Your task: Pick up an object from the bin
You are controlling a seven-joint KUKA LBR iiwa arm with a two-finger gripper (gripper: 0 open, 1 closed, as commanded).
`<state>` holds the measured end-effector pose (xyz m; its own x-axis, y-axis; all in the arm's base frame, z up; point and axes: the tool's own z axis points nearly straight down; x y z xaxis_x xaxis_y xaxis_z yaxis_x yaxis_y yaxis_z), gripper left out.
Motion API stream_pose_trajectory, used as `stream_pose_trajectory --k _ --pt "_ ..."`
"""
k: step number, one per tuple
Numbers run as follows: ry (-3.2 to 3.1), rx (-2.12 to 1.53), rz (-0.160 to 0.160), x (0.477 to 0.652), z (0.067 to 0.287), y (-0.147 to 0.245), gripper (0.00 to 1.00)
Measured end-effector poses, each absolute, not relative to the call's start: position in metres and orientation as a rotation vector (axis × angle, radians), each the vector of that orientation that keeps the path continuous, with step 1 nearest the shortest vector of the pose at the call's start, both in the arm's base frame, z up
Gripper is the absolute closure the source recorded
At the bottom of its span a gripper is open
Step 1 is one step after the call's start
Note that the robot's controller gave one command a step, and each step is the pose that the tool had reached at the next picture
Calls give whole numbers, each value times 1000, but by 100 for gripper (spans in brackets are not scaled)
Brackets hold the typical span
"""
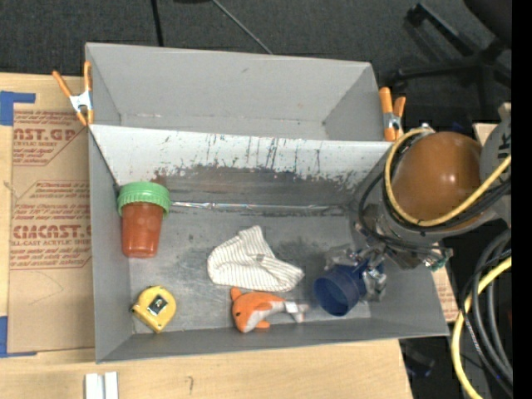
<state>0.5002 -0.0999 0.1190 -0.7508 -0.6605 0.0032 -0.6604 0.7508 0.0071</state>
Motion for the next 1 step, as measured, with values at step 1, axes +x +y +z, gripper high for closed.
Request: stream_pose_trajectory --k 1 --pt "-2938 1128 3 526 150 -102 100"
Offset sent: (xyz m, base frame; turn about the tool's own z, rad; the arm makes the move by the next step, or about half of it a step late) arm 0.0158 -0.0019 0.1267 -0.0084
